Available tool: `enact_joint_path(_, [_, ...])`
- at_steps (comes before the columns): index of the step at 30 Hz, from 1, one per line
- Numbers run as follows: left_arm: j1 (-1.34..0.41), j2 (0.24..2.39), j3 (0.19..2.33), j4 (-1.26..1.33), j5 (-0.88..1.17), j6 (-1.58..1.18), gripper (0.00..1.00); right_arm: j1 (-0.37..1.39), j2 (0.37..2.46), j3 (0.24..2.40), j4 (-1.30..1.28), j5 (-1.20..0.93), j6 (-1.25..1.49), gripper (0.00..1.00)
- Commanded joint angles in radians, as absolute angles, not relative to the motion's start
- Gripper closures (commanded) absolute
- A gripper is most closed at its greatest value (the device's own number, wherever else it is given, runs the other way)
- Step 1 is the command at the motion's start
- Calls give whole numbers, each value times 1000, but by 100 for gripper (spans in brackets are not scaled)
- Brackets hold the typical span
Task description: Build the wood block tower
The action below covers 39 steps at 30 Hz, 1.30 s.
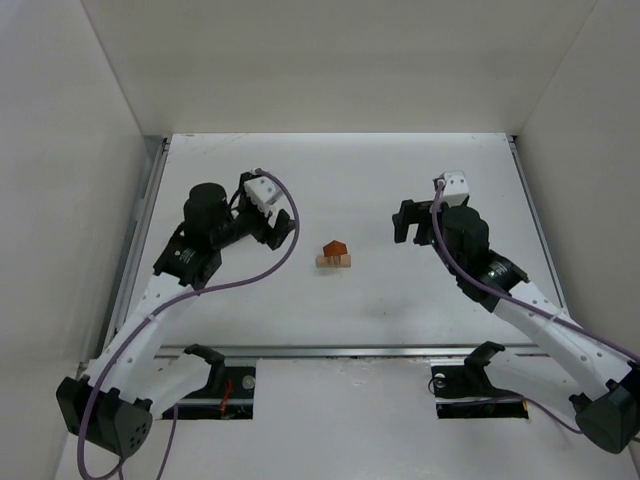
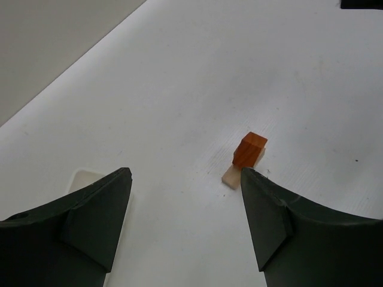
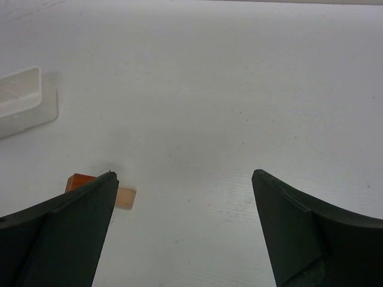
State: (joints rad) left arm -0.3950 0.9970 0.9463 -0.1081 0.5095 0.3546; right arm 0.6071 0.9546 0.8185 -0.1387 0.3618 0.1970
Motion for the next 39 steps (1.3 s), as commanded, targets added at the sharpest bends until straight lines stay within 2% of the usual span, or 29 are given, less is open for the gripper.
enact_joint_path(1, [-373, 924, 979, -172, 365, 185, 29, 606, 910, 864, -164, 390, 227, 0])
enact_joint_path(7, [-347, 789, 899, -175, 62, 28, 25, 606, 864, 873, -210, 460, 282, 0])
enact_joint_path(14, [-215, 721, 856, -241, -38, -83, 17, 606, 802, 856, -255, 480, 365, 0])
enact_joint_path(22, [-101, 634, 747, -189, -40, -198, 16, 606, 749, 715, -213, 269, 488, 0])
enact_joint_path(29, [-28, 554, 614, -158, -6, -265, 16, 606, 637, 591, -192, 291, 626, 0])
enact_joint_path(31, [-14, 542, 600, -149, 24, -276, 12, 606, 597, 581, -192, 301, 636, 0])
enact_joint_path(34, [-14, 541, 577, -140, 34, -285, 7, 606, 588, 592, -224, 313, 637, 0])
enact_joint_path(37, [-5, 541, 568, -140, 11, -294, 7, 606, 597, 650, -307, 388, 664, 0])
enact_joint_path(39, [6, 532, 568, -130, 11, -295, 3, 606, 609, 704, -371, 461, 690, 0])
